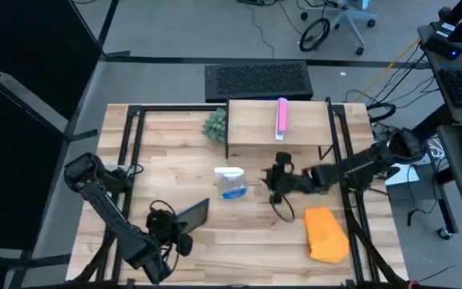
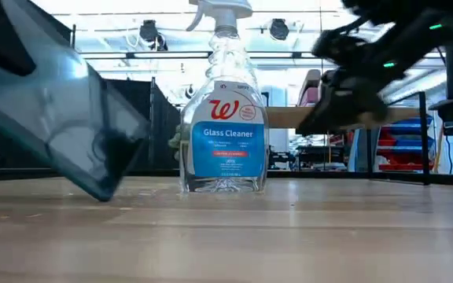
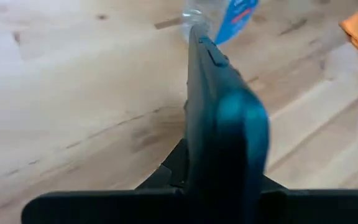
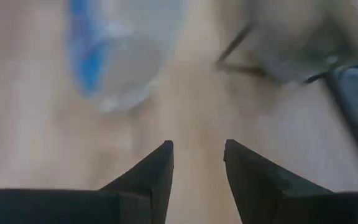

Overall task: Apply microfiber cloth
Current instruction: Spray the tablet with the spray bottle

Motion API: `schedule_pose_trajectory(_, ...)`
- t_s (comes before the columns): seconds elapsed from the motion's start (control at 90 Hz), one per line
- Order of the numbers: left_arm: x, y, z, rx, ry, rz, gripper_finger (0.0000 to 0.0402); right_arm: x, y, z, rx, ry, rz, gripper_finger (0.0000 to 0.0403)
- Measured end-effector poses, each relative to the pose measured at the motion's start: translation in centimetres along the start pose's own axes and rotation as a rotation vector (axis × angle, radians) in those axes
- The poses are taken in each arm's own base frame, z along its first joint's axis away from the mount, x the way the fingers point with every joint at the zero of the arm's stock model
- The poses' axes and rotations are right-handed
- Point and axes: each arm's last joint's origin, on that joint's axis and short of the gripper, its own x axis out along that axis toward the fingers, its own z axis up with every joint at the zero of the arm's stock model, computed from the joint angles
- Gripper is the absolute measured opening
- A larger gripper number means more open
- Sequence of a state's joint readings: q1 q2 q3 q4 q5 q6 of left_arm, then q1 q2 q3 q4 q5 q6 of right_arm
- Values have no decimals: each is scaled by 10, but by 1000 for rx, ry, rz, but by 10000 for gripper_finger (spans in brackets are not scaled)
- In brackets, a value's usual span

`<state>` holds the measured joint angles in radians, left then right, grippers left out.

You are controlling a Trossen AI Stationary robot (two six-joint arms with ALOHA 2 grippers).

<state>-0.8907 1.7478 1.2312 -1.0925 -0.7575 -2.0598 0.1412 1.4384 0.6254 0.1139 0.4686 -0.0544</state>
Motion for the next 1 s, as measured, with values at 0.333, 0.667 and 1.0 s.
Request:
schedule_pose_trajectory(0.333,19,-4,25,50,-183,27,8,46,-8,-3,82,-114,111,128)
schedule_pose_trajectory(0.667,40,-9,46,67,-229,97,8,38,30,-9,189,-60,180,128)
schedule_pose_trajectory(1.0,48,-13,54,128,-228,114,14,16,67,-3,259,-126,299,128)
